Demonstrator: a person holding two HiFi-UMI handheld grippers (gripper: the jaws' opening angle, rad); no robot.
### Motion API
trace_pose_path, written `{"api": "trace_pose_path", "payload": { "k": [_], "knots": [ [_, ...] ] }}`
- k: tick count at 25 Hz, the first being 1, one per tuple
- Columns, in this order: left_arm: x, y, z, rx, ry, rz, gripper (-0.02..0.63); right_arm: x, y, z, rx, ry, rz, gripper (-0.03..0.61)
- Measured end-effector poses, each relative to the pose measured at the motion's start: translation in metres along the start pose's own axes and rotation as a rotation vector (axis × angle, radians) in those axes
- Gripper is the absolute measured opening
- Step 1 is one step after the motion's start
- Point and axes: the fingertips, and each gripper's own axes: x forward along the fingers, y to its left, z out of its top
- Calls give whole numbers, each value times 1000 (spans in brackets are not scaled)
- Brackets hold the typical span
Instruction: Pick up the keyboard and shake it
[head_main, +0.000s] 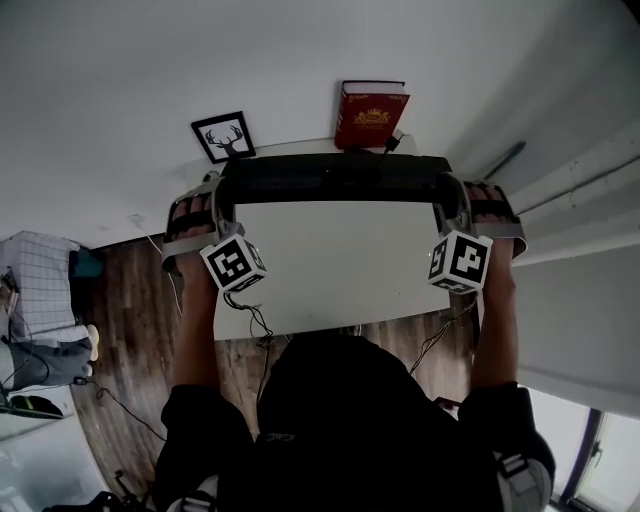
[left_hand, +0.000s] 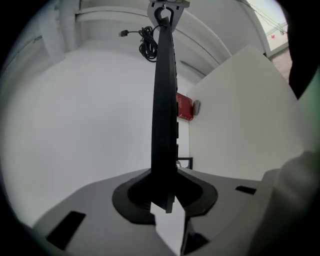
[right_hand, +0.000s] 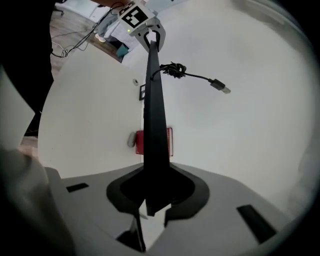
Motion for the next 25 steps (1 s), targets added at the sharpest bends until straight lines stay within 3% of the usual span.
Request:
{"api": "trace_pose_path", "payload": {
  "k": [5, 12, 25],
  "knots": [
    [16, 23, 21, -4, -9, 44, 94, -67, -32, -2, -19, 48, -104, 87],
    [53, 43, 93, 34, -120, 55, 92, -135, -46, -15, -6, 178, -153, 89],
    [88, 72, 220, 102, -294, 66, 89, -186, -58, -18, 122, 527, -146, 89]
  ]
}}
